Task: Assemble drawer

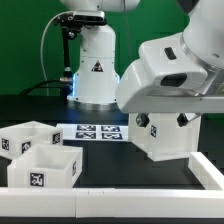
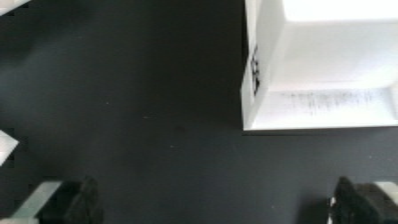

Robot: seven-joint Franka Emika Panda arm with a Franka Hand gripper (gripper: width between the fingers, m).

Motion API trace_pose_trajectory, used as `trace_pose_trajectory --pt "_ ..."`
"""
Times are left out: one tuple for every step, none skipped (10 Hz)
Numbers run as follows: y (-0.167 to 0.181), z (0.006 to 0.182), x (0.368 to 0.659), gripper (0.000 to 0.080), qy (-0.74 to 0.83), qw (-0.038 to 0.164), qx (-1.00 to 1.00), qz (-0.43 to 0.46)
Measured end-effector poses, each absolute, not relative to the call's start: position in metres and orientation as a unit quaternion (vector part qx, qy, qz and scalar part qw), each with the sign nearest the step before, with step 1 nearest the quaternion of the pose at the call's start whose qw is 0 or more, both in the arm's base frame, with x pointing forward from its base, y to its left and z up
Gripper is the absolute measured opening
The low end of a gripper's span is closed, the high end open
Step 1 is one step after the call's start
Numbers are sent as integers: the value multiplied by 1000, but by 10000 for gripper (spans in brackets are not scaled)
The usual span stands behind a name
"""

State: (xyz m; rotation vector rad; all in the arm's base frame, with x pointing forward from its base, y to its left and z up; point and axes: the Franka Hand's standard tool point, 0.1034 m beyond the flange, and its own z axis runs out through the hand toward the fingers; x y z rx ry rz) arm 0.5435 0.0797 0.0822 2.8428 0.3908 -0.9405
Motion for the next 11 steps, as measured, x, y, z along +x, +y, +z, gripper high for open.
trace_pose_trajectory --pt "79 81 538 648 128 62 935 -325" --pt "81 82 528 648 105 76 927 -352" --pt "86 85 520 648 110 83 910 -391" --pt "91 88 517 648 115 89 883 -446" --pt "92 80 524 648 112 89 878 -457" --pt "93 79 526 648 112 89 879 -455" --pt "93 80 526 648 112 89 879 -454" --pt "92 77 524 648 109 91 878 -457" --pt "90 71 519 648 105 94 874 -464" --pt "89 67 511 648 105 96 870 -472" --pt "87 63 504 648 105 97 866 -479"
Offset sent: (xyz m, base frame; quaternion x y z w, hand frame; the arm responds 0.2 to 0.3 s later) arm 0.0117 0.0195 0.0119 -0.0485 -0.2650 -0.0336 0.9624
